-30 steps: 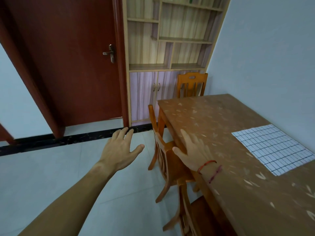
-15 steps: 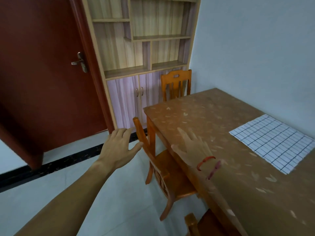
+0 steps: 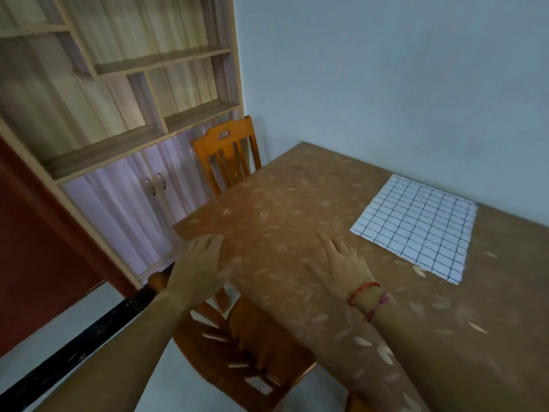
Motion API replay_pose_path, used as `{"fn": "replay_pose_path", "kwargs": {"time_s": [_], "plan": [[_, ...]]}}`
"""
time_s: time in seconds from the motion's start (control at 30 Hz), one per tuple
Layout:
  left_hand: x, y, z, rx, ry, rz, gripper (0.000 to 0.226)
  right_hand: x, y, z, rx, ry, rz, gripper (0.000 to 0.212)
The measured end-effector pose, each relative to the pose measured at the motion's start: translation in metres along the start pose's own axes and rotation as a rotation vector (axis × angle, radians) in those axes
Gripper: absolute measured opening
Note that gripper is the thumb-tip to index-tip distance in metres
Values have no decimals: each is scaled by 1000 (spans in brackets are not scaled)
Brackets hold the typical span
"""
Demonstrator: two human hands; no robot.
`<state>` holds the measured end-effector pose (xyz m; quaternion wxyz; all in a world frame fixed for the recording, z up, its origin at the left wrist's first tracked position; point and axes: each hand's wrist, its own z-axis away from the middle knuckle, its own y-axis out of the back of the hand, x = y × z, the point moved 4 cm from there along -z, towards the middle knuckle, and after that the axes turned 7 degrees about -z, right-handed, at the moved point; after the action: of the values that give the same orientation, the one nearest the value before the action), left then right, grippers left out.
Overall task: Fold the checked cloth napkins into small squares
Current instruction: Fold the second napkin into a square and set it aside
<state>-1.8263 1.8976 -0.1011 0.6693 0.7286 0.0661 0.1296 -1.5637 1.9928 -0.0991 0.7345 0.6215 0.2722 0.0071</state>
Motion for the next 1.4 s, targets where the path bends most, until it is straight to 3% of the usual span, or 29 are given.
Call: {"fn": "replay_pose_path", "kwargs": {"time_s": [0.1,0.27,0.4,0.43,0.5,0.53,0.57,0.67,0.77,0.8,0.87,0.93,1.03,1.1,1.17,1.2,1.23,1.4], "plan": [[19,-8,-44,-16,-109,18,72,30,-2,-15,91,-112,-30,74],[49,-36,-109,-26,-293,57,74,113,-36,-25,-12,-485,-213,64],[82,-49,-143,-66,-463,93,70,105,-30,11,-206,-722,-194,54],[88,-53,-149,-76,-499,92,74,111,-27,13,-162,-756,-136,52],[100,-62,-154,-120,-575,85,83,91,-8,15,-159,-766,-43,49],[107,-67,-156,-141,-604,97,83,88,-4,17,-264,-733,-15,48],[114,-70,-159,-162,-625,117,83,87,-6,25,-258,-771,-111,49],[134,-75,-163,-184,-688,139,87,46,31,52,-386,-833,-15,51],[151,-80,-167,-190,-741,163,87,89,3,70,-271,-1044,-218,55],[156,-81,-168,-192,-756,163,87,92,0,64,-342,-957,-168,51],[166,-86,-173,-206,-779,156,87,101,-6,60,-280,-986,-180,45],[174,-92,-177,-208,-796,128,89,105,-4,51,-327,-903,-105,47],[186,-105,-181,-214,-798,100,88,113,-5,55,29,-1197,-547,51],[195,-116,-183,-228,-809,77,83,128,-12,59,68,-1239,-539,55],[207,-130,-187,-250,-823,53,78,150,-33,50,-124,-1223,-418,54],[214,-137,-190,-270,-817,44,78,163,-33,45,-141,-1135,-316,52],[222,-144,-194,-289,-813,38,80,175,-33,34,-66,-1104,-400,49],[260,-184,-225,-311,-802,-10,81,234,-53,12,-138,-1209,-583,49]]}}
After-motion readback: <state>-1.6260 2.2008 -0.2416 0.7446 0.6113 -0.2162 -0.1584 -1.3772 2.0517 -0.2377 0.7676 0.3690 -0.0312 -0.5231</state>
